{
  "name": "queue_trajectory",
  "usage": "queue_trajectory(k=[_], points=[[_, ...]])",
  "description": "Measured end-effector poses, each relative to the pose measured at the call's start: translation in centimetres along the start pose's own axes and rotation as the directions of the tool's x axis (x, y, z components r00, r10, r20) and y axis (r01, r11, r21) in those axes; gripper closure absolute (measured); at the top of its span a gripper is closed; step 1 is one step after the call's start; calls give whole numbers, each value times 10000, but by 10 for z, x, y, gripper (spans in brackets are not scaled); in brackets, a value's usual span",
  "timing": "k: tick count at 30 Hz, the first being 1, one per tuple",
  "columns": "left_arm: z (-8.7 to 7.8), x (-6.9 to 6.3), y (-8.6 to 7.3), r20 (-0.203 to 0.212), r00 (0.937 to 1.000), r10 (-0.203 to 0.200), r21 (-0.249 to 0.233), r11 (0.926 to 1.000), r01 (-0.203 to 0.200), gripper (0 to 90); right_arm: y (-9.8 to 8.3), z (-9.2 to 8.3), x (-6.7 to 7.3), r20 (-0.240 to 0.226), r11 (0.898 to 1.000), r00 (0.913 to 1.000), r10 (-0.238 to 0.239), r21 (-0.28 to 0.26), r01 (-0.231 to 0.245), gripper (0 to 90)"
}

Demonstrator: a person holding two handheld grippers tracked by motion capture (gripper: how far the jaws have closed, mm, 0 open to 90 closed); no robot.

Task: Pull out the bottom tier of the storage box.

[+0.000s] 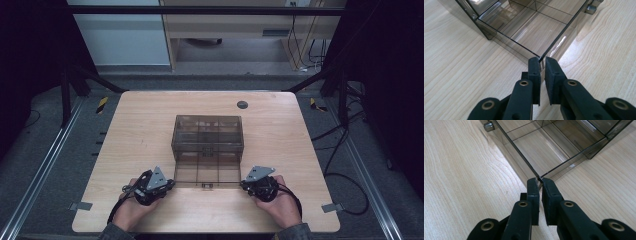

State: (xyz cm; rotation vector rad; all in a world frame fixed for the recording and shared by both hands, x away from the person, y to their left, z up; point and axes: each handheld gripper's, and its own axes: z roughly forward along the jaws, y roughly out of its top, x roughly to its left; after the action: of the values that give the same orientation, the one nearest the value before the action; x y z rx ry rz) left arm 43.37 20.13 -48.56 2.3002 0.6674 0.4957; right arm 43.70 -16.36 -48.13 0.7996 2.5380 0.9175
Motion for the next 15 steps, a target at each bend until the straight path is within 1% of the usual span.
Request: queue_trajectory(k=[10,15], points=[[0,-2,-1,32,10000,25,72,10000,-25,831,-1,1,2,-48,9999,9999,-96,67,96,851],[-1,-3,-2,41,10000,7,73,10000,-8,830,-2,1,2,-115,10000,9999,2,16,-2,848]])
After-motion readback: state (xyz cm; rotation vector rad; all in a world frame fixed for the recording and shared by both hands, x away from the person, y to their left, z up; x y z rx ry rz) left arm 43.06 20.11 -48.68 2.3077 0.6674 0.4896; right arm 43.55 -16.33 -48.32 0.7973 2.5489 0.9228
